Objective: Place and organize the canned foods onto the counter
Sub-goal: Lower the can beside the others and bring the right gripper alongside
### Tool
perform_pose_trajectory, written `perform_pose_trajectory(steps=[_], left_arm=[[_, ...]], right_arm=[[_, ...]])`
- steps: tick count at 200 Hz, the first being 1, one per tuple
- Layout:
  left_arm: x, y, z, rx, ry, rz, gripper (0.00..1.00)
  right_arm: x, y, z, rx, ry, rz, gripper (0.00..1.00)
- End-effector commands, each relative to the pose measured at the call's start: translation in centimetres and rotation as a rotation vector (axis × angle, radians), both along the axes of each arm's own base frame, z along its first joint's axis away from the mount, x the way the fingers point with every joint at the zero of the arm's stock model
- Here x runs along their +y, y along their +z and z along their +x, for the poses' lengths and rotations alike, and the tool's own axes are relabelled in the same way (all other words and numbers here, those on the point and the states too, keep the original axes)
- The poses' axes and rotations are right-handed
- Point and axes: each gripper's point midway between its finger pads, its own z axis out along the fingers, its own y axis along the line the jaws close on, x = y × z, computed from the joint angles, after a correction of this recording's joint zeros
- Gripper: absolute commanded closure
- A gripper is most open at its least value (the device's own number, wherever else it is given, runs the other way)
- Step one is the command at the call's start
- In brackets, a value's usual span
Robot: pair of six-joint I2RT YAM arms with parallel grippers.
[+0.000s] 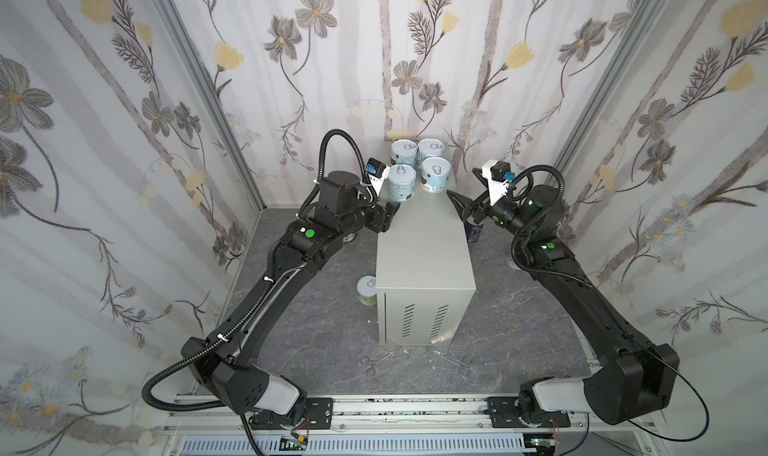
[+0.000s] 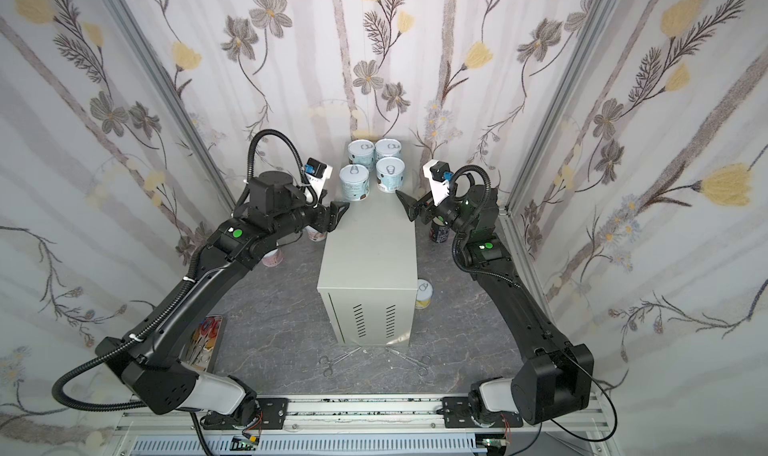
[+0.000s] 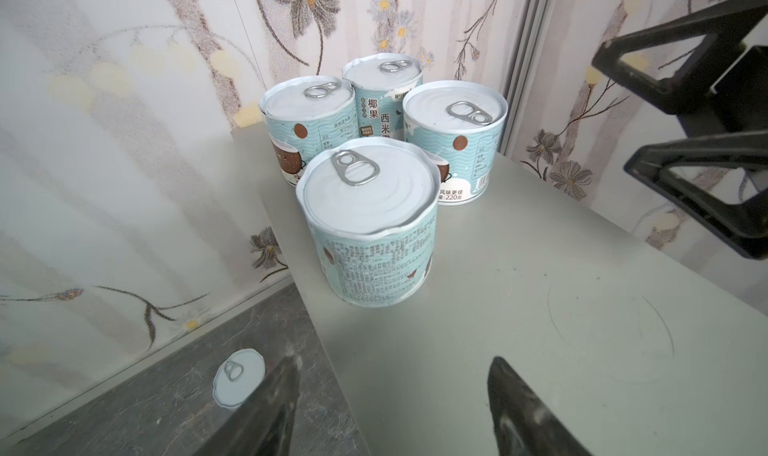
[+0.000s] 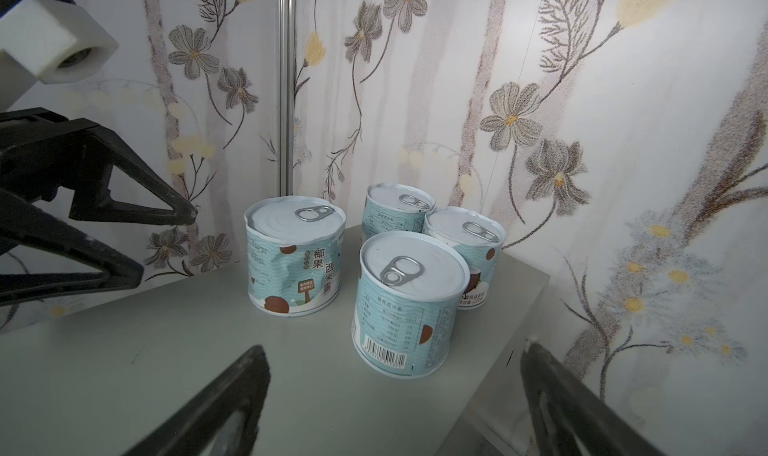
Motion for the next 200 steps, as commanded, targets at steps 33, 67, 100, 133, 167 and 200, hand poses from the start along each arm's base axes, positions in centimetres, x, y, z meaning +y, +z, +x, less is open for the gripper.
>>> perform_pose_trajectory(steps=[33, 67, 100, 133, 167, 200], left_arm=[[-0.9, 2.5, -0.3, -0.167, -0.057, -0.101, 0.38], [-1.3, 1.9, 0.4, -0.171, -0.056, -0.128, 0.44], [-1.9, 1.7, 1.1, -0.177, -0.065, -0.142, 0.47], [-2.7, 1.5, 2.1, -0.173, -0.076, -0.150, 0.48], [-2.9, 0.9, 3.3, -0.155, -0.066, -0.146, 0.50], [-2.8, 0.4, 4.3, -0.144, -0.048, -0.144, 0.52]], right_arm=[[1.0, -0.8, 0.6, -0.002, 0.012, -0.008, 0.11], [1.3, -1.1, 1.2, 0.007, 0.002, -0.011, 0.12], [1.4, -1.2, 1.6, 0.010, -0.005, -0.011, 0.13], [1.6, -1.2, 2.1, 0.011, -0.004, -0.011, 0.13], [1.9, -1.3, 2.6, 0.015, -0.006, -0.011, 0.13], [2.1, -1.5, 3.2, 0.019, -0.005, -0.019, 0.13]])
